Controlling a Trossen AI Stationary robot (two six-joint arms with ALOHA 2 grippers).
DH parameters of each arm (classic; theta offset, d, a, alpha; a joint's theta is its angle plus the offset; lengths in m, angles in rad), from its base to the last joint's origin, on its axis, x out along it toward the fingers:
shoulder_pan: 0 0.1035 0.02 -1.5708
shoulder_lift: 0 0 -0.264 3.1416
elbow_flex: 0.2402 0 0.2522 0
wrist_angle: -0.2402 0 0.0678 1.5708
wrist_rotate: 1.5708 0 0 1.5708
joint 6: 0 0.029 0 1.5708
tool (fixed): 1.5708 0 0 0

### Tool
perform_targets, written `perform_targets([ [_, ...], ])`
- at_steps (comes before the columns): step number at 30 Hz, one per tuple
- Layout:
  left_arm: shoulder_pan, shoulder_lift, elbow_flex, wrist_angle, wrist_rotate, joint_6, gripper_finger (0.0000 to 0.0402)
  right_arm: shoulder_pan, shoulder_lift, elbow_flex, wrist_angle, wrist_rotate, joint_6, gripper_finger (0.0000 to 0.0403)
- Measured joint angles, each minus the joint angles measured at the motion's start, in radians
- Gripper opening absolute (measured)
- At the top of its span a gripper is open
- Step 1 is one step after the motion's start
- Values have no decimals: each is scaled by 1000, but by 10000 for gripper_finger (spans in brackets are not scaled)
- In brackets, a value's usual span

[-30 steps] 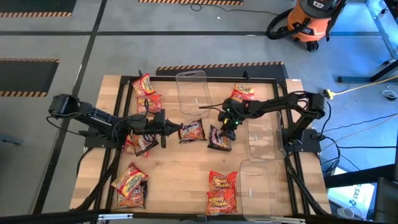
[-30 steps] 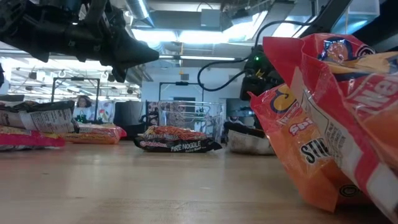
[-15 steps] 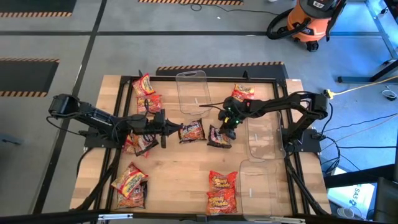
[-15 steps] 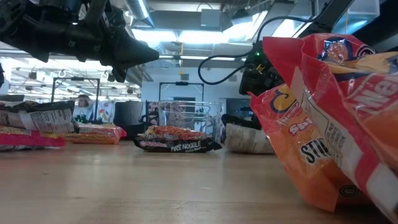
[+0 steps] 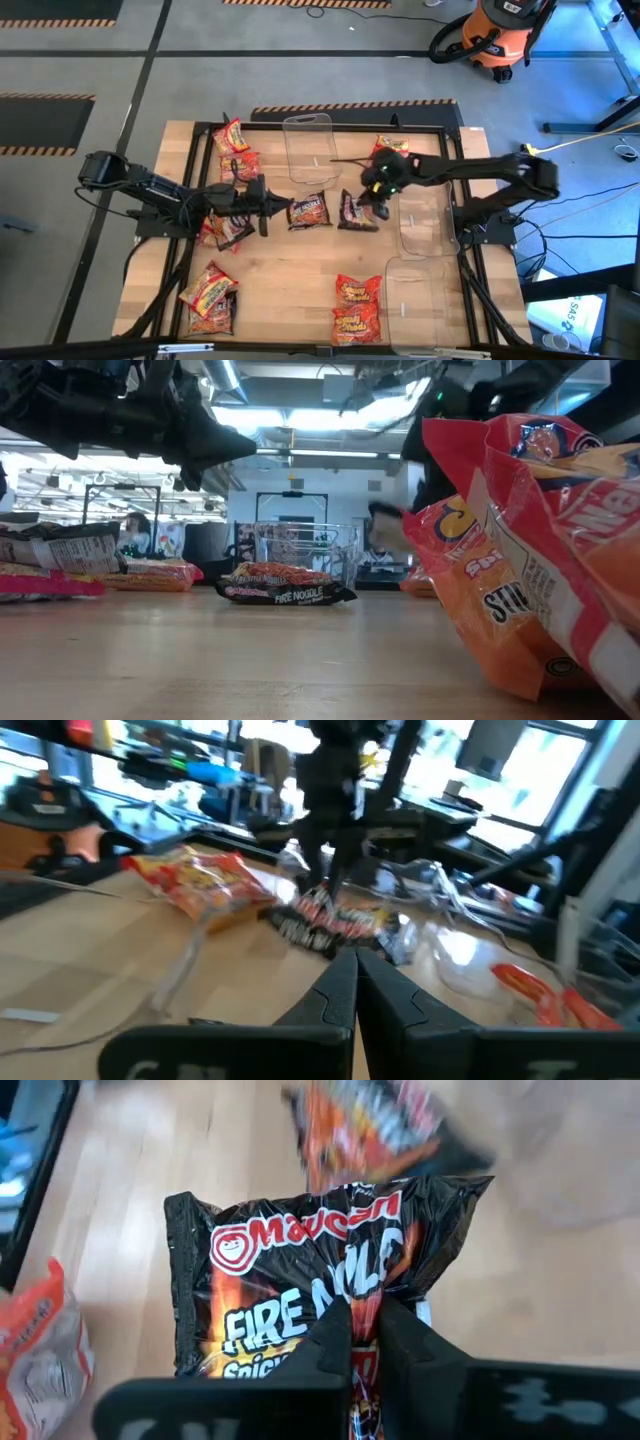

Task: Sort Maruchan noodles
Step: Put the black noodle pack into the top transparent bin

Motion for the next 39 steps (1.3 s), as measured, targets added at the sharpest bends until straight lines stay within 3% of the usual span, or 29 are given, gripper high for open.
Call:
perform_targets([
  [6,0,0,0,69,-41,0,0,1,-125,-26,83,91,-30,3],
  [10,-3,-1,0,100,-28,-2,0,1,-145,-101,295,123,-27,6],
  [14,15,0,0,101,-102,-104,7,10,-133,-152,495,142,-24,5],
  [21,51,0,1,93,-24,-218,82,62,-103,-160,571,225,-76,6],
  [30,52,0,56,56,27,-217,192,108,-36,-160,682,280,-153,8],
  [34,73,0,83,-53,19,-213,218,105,4,-139,713,313,-200,9],
  [39,146,0,160,-189,46,-200,222,105,61,-68,715,350,-290,9],
])
